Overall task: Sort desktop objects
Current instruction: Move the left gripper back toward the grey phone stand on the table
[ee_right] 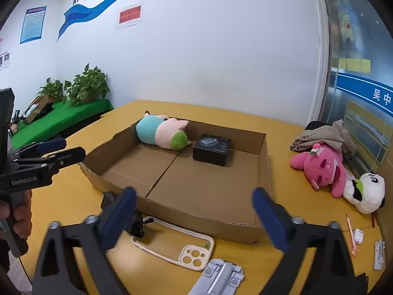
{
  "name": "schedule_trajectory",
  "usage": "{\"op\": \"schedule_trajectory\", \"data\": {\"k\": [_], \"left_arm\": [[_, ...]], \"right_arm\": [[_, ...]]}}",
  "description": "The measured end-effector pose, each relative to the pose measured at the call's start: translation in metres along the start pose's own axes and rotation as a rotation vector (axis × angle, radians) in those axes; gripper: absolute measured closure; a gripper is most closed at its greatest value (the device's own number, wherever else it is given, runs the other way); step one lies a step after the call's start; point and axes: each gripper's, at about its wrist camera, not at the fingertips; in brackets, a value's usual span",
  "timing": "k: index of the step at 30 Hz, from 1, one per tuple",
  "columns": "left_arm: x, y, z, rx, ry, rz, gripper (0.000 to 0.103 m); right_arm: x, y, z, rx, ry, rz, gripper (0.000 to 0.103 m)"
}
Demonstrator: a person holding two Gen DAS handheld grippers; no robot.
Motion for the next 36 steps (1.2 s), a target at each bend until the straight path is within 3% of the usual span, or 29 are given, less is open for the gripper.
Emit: {"op": "schedule_trajectory", "data": {"k": [1,2,5,6,7,8,10,11,12,13,15,17,18,19,20,21,22,23,24,25,26,27,28,30,31,32,33,34,36], "left_arm": [[0.002,-0.001,-0.001,0.02,0.025,-0.002,0.098],[0.003,-0.002,-0.002,0.03,0.035,-0.002,0.1],[0.002,-0.002,-0.006,0.021,0.039,-0.028,0.093],[0.003,-0.002,-0.006,0.013,0.052,-0.026,0.067],[0.004,-0.002,-0.006,0.008,0.064,-0.012,0.031],[0.003,-0.001,-0.006,0.005,0.059,0.015,0.023],[-0.004,0.0,-0.007,0.005,0.015,-0.006,0.028],[-0.006,0.0,-0.007,0.006,0.013,-0.037,0.038],[-0.006,0.001,-0.007,0.009,0.021,-0.058,0.078],[-0.003,0.001,-0.007,0.015,0.044,-0.06,0.099],[0.006,0.002,-0.01,0.022,0.1,-0.028,0.1],[0.009,0.003,-0.015,0.01,0.129,-0.052,0.1],[0.008,0.004,-0.016,0.001,0.139,-0.072,0.093],[0.009,0.003,-0.017,-0.002,0.149,-0.079,0.069],[0.009,0.002,-0.019,0.002,0.156,-0.068,0.054],[0.008,0.002,-0.02,0.006,0.143,-0.051,0.043],[0.004,0.001,-0.02,0.008,0.12,-0.047,0.045],[0.001,0.001,-0.02,0.013,0.109,-0.058,0.05],[0.0,0.001,-0.02,0.019,0.113,-0.073,0.082],[0.0,0.001,-0.019,0.026,0.127,-0.08,0.098],[0.002,0.001,-0.019,0.031,0.139,-0.065,0.101],[0.004,0.001,-0.02,0.036,0.146,-0.048,0.102],[0.005,0.002,-0.022,0.038,0.153,-0.048,0.102],[0.004,0.0,-0.025,0.033,0.154,-0.082,0.101],[0.003,0.0,-0.027,0.027,0.156,-0.086,0.086],[0.004,-0.001,-0.029,0.024,0.166,-0.084,0.073],[0.004,-0.003,-0.03,0.024,0.173,-0.081,0.047],[0.003,-0.004,-0.031,0.022,0.167,-0.085,0.042],[-0.002,-0.009,-0.032,0.027,0.143,-0.141,0.041]], "right_arm": [[0.001,0.0,0.0,0.007,0.01,0.016,0.058],[0.002,0.0,0.001,0.013,0.02,0.026,0.075],[0.003,0.001,-0.001,0.012,0.023,0.037,0.074],[0.002,0.002,-0.002,0.01,0.023,0.041,0.057],[0.001,0.003,-0.002,0.012,0.026,0.044,0.037],[0.0,0.002,-0.003,0.02,0.025,0.039,0.0],[-0.007,0.0,-0.003,0.037,-0.002,0.047,0.002],[-0.01,-0.001,-0.003,0.035,-0.004,0.057,0.002],[-0.012,-0.001,-0.004,0.026,-0.002,0.056,0.009],[-0.013,0.0,-0.004,0.013,0.002,0.048,0.019],[-0.011,0.0,-0.005,0.006,0.028,0.051,0.069],[-0.009,-0.002,-0.008,0.023,0.05,0.066,0.072],[-0.009,-0.003,-0.009,0.032,0.058,0.074,0.072],[-0.009,-0.003,-0.01,0.037,0.065,0.085,0.069],[-0.009,-0.004,-0.011,0.042,0.071,0.093,0.043],[-0.01,-0.005,-0.012,0.052,0.075,0.091,0.009],[-0.012,-0.006,-0.012,0.063,0.065,0.085,0.0],[-0.015,-0.006,-0.012,0.068,0.047,0.082,0.001],[-0.018,-0.007,-0.012,0.065,0.034,0.082,0.003],[-0.019,-0.006,-0.011,0.056,0.032,0.077,0.006],[-0.019,-0.005,-0.01,0.044,0.035,0.068,0.025],[-0.018,-0.006,-0.011,0.036,0.045,0.066,0.053],[-0.016,-0.007,-0.012,0.039,0.061,0.071,0.063],[-0.012,-0.013,-0.018,0.062,0.09,0.081,0.068],[-0.01,-0.015,-0.021,0.072,0.103,0.083,0.067],[-0.008,-0.018,-0.027,0.083,0.125,0.089,0.049],[-0.005,-0.021,-0.033,0.096,0.155,0.089,0.015],[-0.003,-0.023,-0.04,0.104,0.175,0.078,0.002],[-0.001,-0.025,-0.056,0.107,0.208,0.061,0.001]]}}
Point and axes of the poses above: each gripper's, at about its wrist camera, not at the fingertips, and x roughly the way its jaws point, y to its left, z to its top, and after that the axes turned 3 degrees about -x, right-handed
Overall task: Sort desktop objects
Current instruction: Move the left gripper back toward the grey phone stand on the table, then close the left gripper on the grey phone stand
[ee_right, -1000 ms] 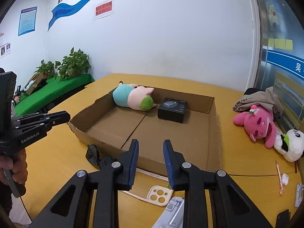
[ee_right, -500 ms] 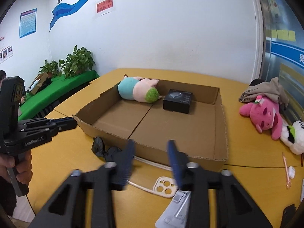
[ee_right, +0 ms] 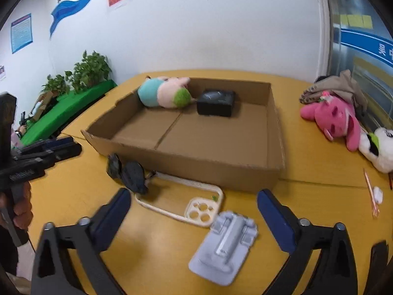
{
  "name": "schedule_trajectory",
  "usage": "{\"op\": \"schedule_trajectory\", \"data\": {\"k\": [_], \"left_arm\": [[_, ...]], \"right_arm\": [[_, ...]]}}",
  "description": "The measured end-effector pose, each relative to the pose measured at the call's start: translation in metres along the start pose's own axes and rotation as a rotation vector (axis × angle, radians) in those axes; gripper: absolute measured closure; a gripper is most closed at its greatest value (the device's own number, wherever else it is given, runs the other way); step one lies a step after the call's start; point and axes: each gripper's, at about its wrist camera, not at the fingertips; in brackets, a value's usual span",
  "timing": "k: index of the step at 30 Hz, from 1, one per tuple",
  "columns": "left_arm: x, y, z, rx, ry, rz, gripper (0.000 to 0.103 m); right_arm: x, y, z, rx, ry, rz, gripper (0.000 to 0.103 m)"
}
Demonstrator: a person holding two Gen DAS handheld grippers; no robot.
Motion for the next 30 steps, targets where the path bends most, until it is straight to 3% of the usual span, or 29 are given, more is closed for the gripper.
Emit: {"op": "schedule_trajectory", "data": {"k": [6,12,17,22,24,30], "left_arm": [[0.012,-0.025,-0.005,0.052,0.059,-0.109,0.041],[0.034,-0.048,-0.014,0.058,0.141,-0.194,0.041],[0.042,-0.059,-0.023,0.069,0.18,-0.21,0.041],[0.045,-0.066,-0.031,0.086,0.2,-0.229,0.041],[0.049,-0.07,-0.036,0.089,0.221,-0.25,0.041],[0.073,-0.083,-0.046,0.061,0.305,-0.339,0.042]], "right_arm": [[0.027,-0.02,-0.056,0.093,0.18,-0.024,0.001],[0.045,-0.035,-0.083,0.183,0.248,-0.051,0.001],[0.061,-0.023,-0.083,0.11,0.257,-0.1,0.001],[0.059,-0.008,-0.087,0.033,0.232,-0.133,0.012],[0.054,-0.006,-0.089,0.024,0.222,-0.129,0.023],[0.042,-0.005,-0.097,0.036,0.22,-0.114,0.028]]}}
Point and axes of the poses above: each gripper's, at about its wrist camera, not at the fingertips, and x roughly the way its jaws point, y to its left, z to its top, and after that the axes turned 3 degrees about -x, right-handed
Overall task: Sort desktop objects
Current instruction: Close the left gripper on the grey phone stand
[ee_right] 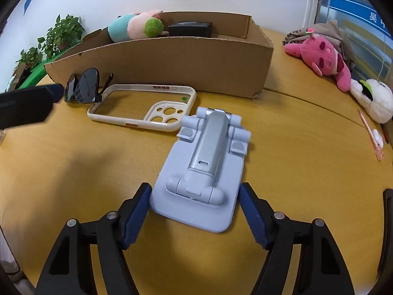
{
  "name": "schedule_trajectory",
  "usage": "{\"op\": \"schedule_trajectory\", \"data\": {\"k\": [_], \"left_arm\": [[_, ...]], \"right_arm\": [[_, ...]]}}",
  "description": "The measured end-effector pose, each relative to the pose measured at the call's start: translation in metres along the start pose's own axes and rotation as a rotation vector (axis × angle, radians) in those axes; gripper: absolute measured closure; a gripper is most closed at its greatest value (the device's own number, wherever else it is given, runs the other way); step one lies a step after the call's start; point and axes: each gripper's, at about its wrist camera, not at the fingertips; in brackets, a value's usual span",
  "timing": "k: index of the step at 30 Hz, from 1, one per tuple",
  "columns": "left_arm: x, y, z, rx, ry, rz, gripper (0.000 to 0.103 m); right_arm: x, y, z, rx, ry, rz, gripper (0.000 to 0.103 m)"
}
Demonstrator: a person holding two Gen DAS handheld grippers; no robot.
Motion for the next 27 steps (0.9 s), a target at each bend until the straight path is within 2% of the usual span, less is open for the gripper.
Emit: {"op": "schedule_trajectory", "data": {"k": [5,7,9,11,14,15,17,21,27], "left_arm": [[0.043,0.003,-0.002,-0.072,0.103,-0.086,0.046],[0.061,0.005,-0.002,-0.093,0.145,-0.106,0.062],[0.078,0.007,-0.003,-0.128,0.192,-0.129,0.067],[0.086,0.006,-0.004,-0.149,0.196,-0.166,0.07],[0.09,0.002,-0.002,-0.162,0.2,-0.169,0.074],[0.092,0.004,-0.002,-0.18,0.205,-0.188,0.08],[0.093,0.006,-0.005,-0.218,0.206,-0.223,0.082],[0.088,0.0,-0.007,-0.19,0.192,-0.194,0.082],[0.07,-0.002,-0.005,-0.165,0.163,-0.174,0.086]], "right_arm": [[-0.01,-0.006,-0.011,0.042,0.009,0.049,0.029],[-0.012,-0.006,-0.013,0.05,0.015,0.064,0.029],[-0.014,-0.006,-0.016,0.059,0.018,0.09,0.029],[-0.017,-0.006,-0.019,0.064,0.019,0.118,0.029],[-0.02,-0.007,-0.023,0.064,0.011,0.142,0.029],[-0.021,-0.008,-0.024,0.069,0.006,0.152,0.029],[-0.021,-0.008,-0.025,0.069,0.002,0.158,0.029],[-0.02,-0.004,-0.025,0.057,-0.005,0.152,0.029],[-0.02,-0.004,-0.025,0.088,-0.018,0.201,0.029]]}}
Point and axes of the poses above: each gripper's, at about its wrist camera, not at the fingertips, and x roughly the way its jaws point, y to its left, z to its top, and after that the axes turned 3 degrees about -x, right-handed
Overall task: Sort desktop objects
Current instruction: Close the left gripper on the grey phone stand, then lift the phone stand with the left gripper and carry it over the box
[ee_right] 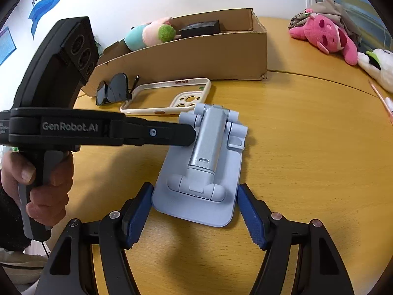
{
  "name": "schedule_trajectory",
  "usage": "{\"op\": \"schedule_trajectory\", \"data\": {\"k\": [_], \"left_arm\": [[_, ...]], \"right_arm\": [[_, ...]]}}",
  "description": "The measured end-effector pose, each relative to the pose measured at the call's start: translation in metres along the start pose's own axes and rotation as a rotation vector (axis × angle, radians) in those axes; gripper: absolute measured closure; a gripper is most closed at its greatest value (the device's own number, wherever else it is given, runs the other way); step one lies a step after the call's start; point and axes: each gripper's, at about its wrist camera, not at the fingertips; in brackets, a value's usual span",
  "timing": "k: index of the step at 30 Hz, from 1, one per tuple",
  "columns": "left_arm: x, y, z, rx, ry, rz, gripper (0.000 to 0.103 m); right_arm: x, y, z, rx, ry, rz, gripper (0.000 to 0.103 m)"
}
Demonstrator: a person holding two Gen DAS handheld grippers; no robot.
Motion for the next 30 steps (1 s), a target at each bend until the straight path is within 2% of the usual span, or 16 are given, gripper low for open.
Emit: {"op": "schedule_trajectory", "data": {"k": [6,14,21,30], "left_arm": [[-0.024,-0.002,0.006,0.015,-0.057,0.011,0.086],[-0.073,-0.013,0.023,0.049,-0.167,0.026,0.086],[-0.134,-0.017,0.05,0.09,-0.301,0.047,0.086],[-0.226,-0.025,0.091,0.172,-0.471,0.125,0.086]], "right_arm": [[-0.005,0.01,0.009,-0.01,-0.042,0.023,0.029],[-0.022,0.034,0.04,-0.077,-0.117,0.02,0.029],[-0.043,0.07,0.086,-0.177,-0.214,0.024,0.029],[-0.068,0.121,0.159,-0.287,-0.345,0.048,0.029]]}}
Point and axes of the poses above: each gripper's, at about its wrist camera, not at the fingertips, and x roughly the way its jaws point, y to its left, z to its top, and after that the axes turned 3 degrees about -x, right-handed
